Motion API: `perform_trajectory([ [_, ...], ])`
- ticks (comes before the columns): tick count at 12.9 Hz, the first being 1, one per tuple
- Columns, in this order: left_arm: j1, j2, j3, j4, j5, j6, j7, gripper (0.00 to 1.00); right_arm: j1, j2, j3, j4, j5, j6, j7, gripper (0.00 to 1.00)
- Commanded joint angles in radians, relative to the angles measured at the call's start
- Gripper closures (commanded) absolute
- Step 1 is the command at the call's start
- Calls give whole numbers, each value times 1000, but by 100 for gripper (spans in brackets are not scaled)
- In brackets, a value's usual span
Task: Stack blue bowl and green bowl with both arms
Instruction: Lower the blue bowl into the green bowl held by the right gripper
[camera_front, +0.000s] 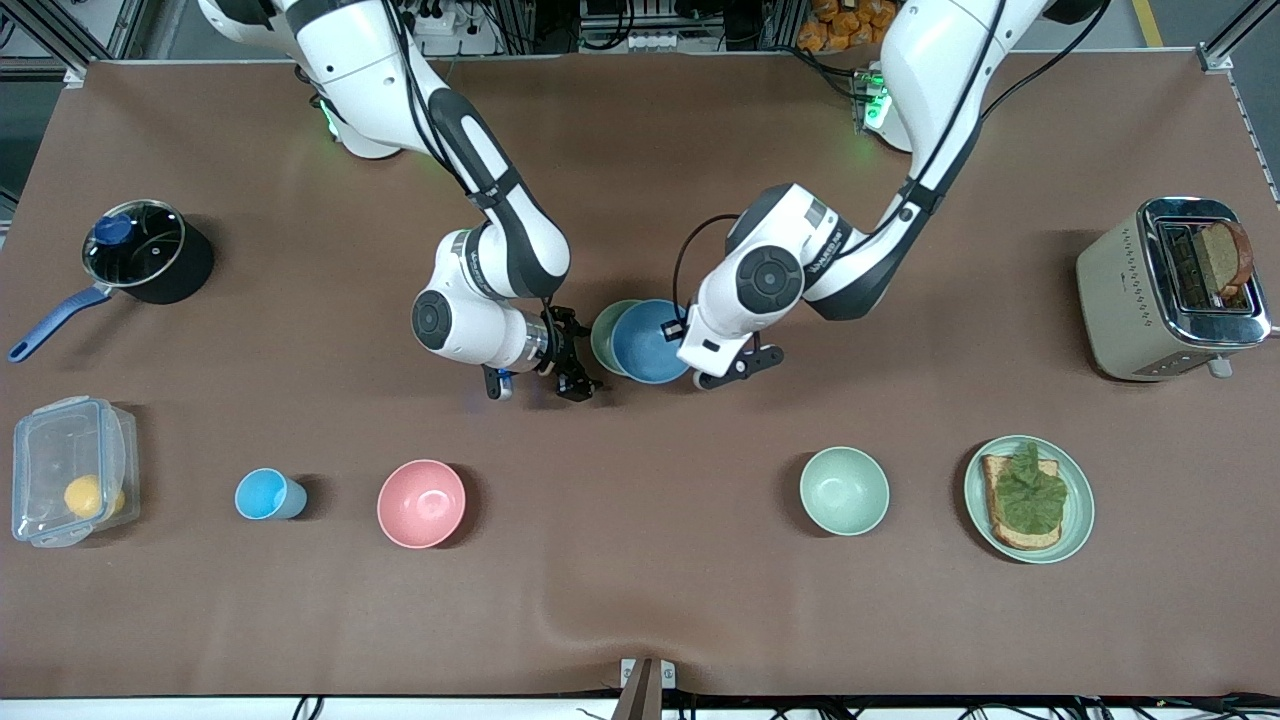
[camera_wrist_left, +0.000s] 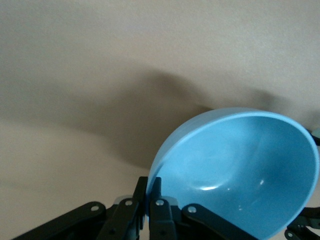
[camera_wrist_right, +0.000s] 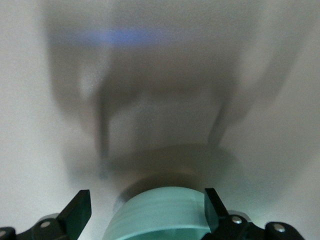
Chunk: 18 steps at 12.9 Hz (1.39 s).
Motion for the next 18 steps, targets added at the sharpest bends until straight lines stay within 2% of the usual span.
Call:
perform_trajectory([
  [1,-21,0,7,2,-26,13,-15,100,1,3,-2,3,23,7,-18,0],
  [6,-57,23,8,1,-21,94,-37,100,-5,3,-2,-2,23,5,-44,0],
  [18,-77,54,12,-24,-11,122,-54,100,-7,3,-2,-2,23,3,-45,0],
])
